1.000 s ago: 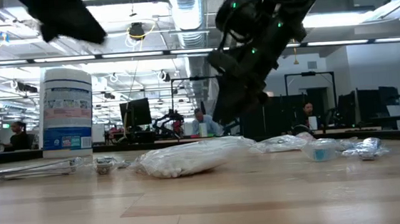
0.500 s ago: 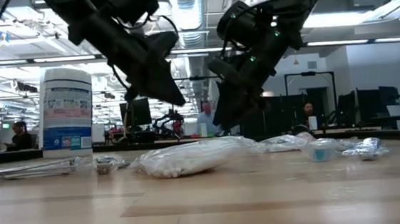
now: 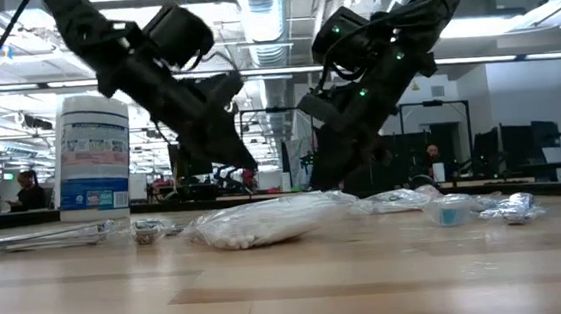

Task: Pick & Place Travel size toiletries
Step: Put the black comb into the top black bin

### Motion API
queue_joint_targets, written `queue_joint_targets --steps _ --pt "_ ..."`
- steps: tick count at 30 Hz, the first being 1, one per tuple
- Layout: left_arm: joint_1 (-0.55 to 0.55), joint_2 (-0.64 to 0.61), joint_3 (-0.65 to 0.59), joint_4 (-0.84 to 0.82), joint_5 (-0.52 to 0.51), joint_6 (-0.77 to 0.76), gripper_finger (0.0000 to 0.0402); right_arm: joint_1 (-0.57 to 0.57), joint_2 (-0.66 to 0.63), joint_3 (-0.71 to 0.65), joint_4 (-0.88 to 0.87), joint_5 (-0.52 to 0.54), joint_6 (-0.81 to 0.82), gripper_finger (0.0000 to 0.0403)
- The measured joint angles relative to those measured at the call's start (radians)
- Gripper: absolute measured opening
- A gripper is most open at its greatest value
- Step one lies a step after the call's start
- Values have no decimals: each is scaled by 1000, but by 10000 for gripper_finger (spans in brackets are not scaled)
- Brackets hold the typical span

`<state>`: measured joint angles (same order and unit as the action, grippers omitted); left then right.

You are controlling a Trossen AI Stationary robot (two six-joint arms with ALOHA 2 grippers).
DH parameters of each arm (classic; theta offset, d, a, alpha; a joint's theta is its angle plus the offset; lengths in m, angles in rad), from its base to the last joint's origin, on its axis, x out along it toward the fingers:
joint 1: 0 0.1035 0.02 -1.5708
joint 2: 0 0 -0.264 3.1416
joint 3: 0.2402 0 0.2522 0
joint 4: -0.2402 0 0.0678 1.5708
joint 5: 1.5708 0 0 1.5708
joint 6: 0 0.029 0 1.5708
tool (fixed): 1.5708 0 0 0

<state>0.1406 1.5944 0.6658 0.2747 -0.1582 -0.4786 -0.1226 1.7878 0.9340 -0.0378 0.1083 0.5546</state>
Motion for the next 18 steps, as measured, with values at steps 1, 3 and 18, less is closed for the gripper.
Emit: queue_joint_targets --steps 1,3,18 --pt "13 0 -17 38 18 -1 0 0 0 0 17 25 -4 96" --pt "34 0 -45 113 65 -6 0 3 0 0 52 51 -13 76" --pt "34 0 -69 198 131 -31 0 33 58 57 -39 45 3 1"
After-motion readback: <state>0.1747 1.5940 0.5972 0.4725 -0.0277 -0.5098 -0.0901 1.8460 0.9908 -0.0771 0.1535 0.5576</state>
